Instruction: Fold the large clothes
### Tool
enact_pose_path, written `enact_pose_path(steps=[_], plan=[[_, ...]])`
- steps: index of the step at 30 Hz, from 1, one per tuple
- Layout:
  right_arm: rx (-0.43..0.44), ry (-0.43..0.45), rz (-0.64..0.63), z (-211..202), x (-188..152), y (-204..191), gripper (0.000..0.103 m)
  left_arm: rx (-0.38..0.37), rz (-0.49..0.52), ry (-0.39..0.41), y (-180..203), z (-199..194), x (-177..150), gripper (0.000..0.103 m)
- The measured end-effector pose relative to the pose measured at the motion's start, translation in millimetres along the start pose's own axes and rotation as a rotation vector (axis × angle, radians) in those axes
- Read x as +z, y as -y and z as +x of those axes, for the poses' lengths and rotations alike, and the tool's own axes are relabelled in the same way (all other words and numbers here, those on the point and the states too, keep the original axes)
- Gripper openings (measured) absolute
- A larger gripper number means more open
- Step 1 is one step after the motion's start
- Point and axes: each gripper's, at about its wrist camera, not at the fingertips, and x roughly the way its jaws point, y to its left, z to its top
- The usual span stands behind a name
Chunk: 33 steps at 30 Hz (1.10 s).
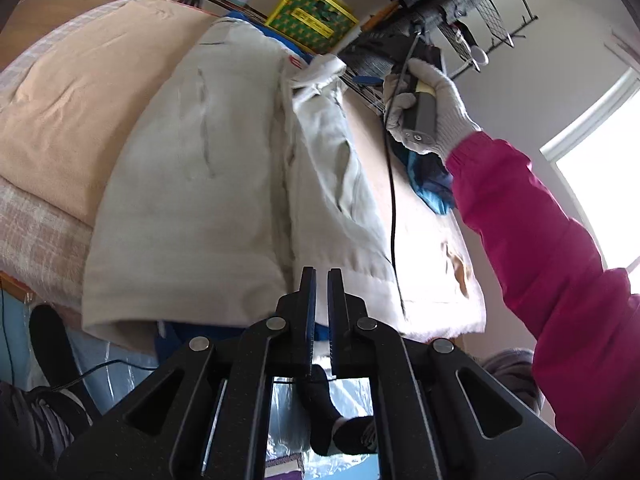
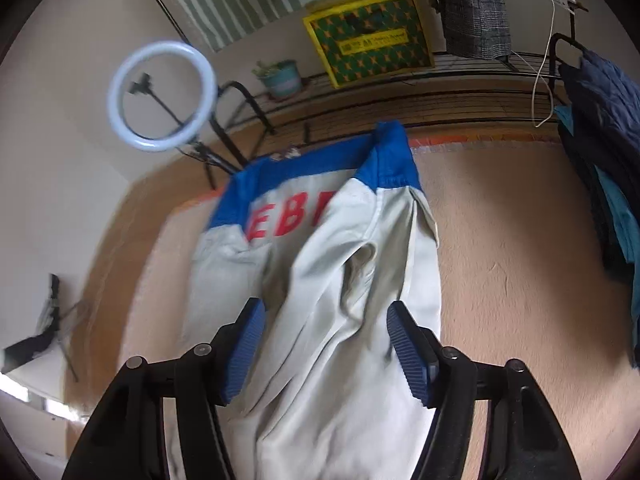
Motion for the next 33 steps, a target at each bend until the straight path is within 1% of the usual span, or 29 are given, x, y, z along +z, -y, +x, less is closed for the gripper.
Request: enact_pose_path(steps=[2,3,6,7,9,12,14,16,17,18,19,20,22,26,29,33], plan=[[-0.001,-0.047,-0.009,20.9,10.2,-2.3,0.005,0.009,-0.020,0.008,-8.7,-1.5,2.9,0.002],[-0.004,-0.055,-0.006,26.0,12.4,-4.1,0.003,0.017,-0.036,0.013,-14.8,-1.8,5.1,0.002],[0.075,-0.027,-0.017,31.0,21.7,-22.3,0.002,0.035,-0.066,0.015,-26.3,0.8,9.7,0.002],[0.075,-0.023,-0.041,34.2,23.4,-31.7,0.002,0.043,-0.070,0.016,-28.8,2.3,10.8,0.002],[0.057,-0.033,-0.113,51.5,29.4,-55.4,0.002,0.054,-0.074,0.018,-31.2,4.4,12.5,0.002],[-0.006,-0.089,-0.207,89.8,27.2,-88.8,0.002,0.070,-0.072,0.029,-33.1,4.9,13.8,0.002],[-0.048,-0.118,-0.242,113.7,22.5,-100.0,0.002,0.082,-0.066,0.037,-33.6,4.7,14.2,0.002],[-0.076,-0.133,-0.245,129.1,13.9,-102.7,0.003,0.086,-0.065,0.041,-33.7,3.9,15.1,0.002],[-0.068,-0.129,-0.237,129.1,13.6,-101.1,0.007,0.085,-0.067,0.040,-35.0,3.7,15.3,0.002],[-0.051,-0.123,-0.225,126.8,13.8,-99.2,0.014,0.082,-0.071,0.037,-36.1,3.5,15.3,0.002],[-0.012,-0.131,-0.203,120.0,15.1,-95.6,0.022,0.079,-0.076,0.035,-37.2,2.8,15.0,0.002],[0.022,-0.139,-0.182,113.2,16.3,-91.9,0.033,0.076,-0.079,0.034,-37.4,2.0,15.4,0.002],[0.070,-0.113,-0.157,87.4,17.3,-84.6,0.032,0.066,-0.074,0.037,-35.2,-0.9,14.9,0.002],[0.129,-0.043,-0.140,15.6,5.6,-69.1,0.033,0.058,-0.058,0.041,-29.8,-9.0,13.7,0.002],[0.170,-0.006,-0.137,-45.4,-19.4,-52.0,0.034,0.039,-0.054,0.035,-26.5,-13.8,13.6,0.003],[0.200,0.026,-0.131,-121.0,-71.5,-23.4,0.044,0.012,-0.023,0.001,-13.6,-11.9,13.3,0.005]])
